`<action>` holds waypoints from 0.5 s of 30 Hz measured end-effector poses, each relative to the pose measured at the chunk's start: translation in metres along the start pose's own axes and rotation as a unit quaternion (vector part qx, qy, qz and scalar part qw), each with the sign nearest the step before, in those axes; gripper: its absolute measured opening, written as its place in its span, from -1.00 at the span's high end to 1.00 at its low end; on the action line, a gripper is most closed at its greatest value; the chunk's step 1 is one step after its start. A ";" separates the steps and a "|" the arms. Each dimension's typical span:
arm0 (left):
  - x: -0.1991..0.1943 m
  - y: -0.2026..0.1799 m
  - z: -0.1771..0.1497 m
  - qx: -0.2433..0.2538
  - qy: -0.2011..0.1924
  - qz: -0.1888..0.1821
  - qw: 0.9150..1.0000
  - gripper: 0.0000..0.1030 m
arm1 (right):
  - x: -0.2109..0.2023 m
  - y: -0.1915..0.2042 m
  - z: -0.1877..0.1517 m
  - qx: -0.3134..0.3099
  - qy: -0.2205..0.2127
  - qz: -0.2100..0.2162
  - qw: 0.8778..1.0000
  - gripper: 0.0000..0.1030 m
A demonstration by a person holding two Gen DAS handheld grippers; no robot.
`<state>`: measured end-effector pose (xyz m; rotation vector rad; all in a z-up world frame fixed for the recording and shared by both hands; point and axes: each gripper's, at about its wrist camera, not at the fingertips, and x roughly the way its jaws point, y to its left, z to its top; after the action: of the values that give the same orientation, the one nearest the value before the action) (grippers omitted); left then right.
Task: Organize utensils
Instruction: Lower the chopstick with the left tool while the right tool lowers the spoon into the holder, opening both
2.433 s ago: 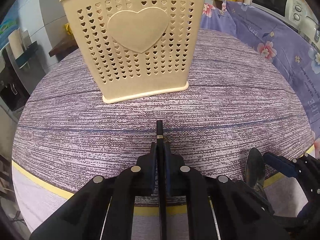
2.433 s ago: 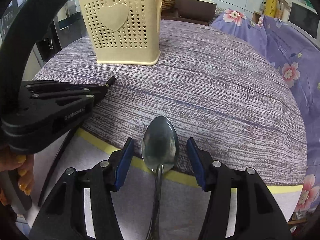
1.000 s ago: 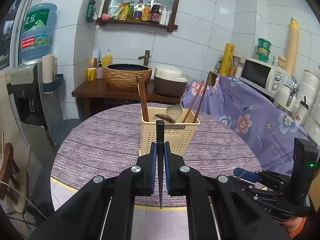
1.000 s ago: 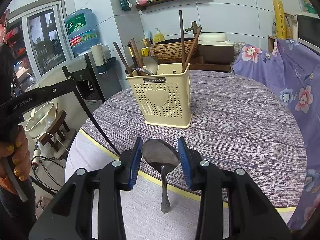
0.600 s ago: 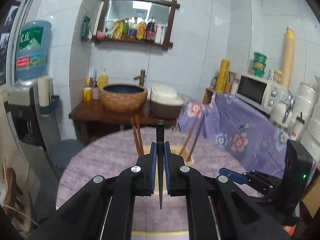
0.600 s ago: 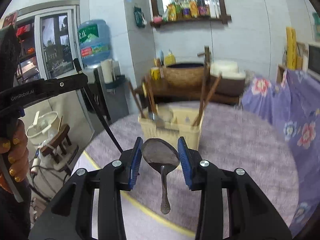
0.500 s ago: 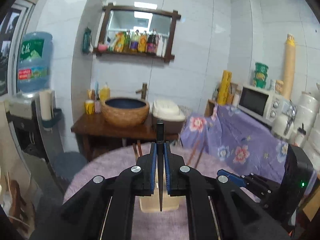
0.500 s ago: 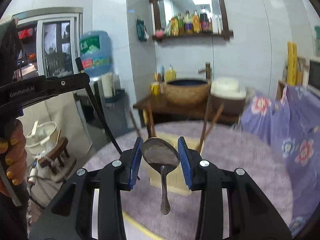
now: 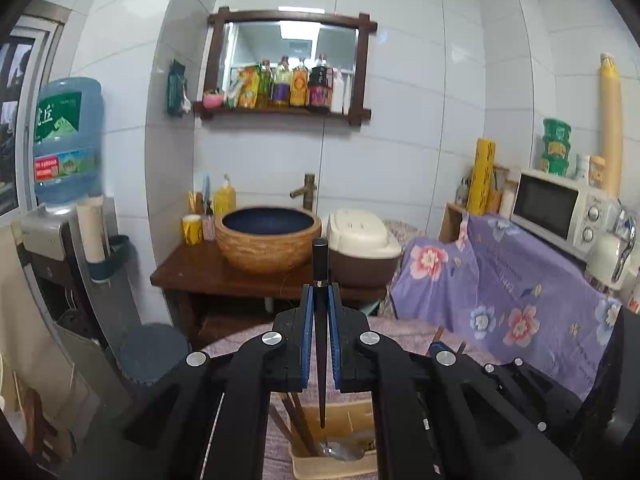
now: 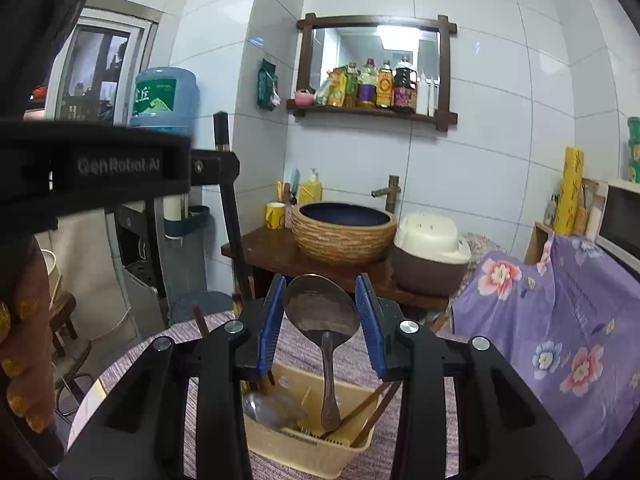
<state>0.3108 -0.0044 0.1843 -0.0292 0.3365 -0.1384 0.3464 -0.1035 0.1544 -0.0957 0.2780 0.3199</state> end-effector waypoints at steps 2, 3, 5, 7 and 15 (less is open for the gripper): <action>0.005 0.003 -0.010 0.001 0.010 0.002 1.000 0.83 | 0.000 -0.002 -0.015 0.009 0.001 0.004 1.000 0.28; 0.007 0.005 -0.016 -0.001 0.017 0.000 1.000 0.83 | 0.001 -0.002 -0.020 0.009 0.003 0.008 1.000 0.28; 0.013 0.007 -0.026 0.001 0.034 -0.004 0.999 0.83 | 0.002 -0.001 -0.032 0.007 0.007 0.008 1.000 0.28; 0.020 0.007 -0.035 0.006 0.046 -0.001 0.999 0.83 | 0.005 -0.001 -0.045 0.012 0.013 0.012 1.000 0.28; 0.045 0.013 -0.066 0.007 0.102 -0.004 0.995 0.83 | 0.016 -0.002 -0.082 0.025 0.043 0.011 0.999 0.28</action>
<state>0.3321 0.0019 0.1063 -0.0023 0.5390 -0.1517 0.3404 -0.1118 0.0720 -0.0572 0.3723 0.3300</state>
